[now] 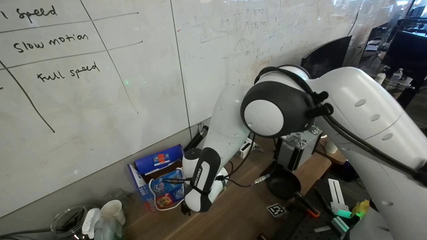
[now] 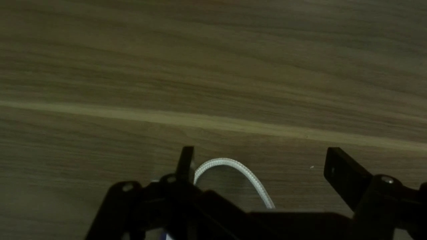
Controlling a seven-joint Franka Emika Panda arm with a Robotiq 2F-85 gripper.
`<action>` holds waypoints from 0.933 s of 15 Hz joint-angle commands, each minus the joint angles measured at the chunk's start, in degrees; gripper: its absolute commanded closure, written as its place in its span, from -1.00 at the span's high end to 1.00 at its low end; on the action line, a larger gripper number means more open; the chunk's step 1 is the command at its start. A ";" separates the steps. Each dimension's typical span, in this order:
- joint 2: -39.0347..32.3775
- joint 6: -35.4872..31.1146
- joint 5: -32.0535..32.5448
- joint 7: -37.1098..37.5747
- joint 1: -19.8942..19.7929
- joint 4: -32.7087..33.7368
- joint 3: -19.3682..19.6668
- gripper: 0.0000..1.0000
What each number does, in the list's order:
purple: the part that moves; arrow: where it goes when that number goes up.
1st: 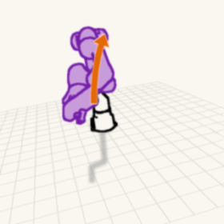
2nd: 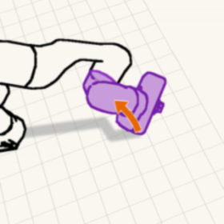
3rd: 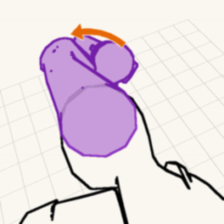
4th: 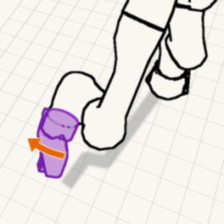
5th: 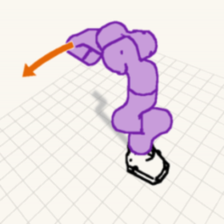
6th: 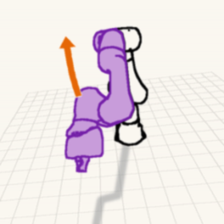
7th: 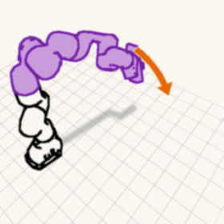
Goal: Put the white strings inside the box.
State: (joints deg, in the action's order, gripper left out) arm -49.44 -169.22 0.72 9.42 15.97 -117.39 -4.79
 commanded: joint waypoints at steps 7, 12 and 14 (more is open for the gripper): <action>-8.42 -1.87 0.17 -2.94 -0.05 9.40 0.73 1.00; -11.67 -0.96 0.16 -3.47 -0.30 14.11 1.21 1.00; -12.54 -0.94 0.20 -3.52 -0.28 15.47 1.59 1.00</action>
State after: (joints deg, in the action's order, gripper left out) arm -59.84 -170.31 0.78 6.99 15.90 -105.58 -3.57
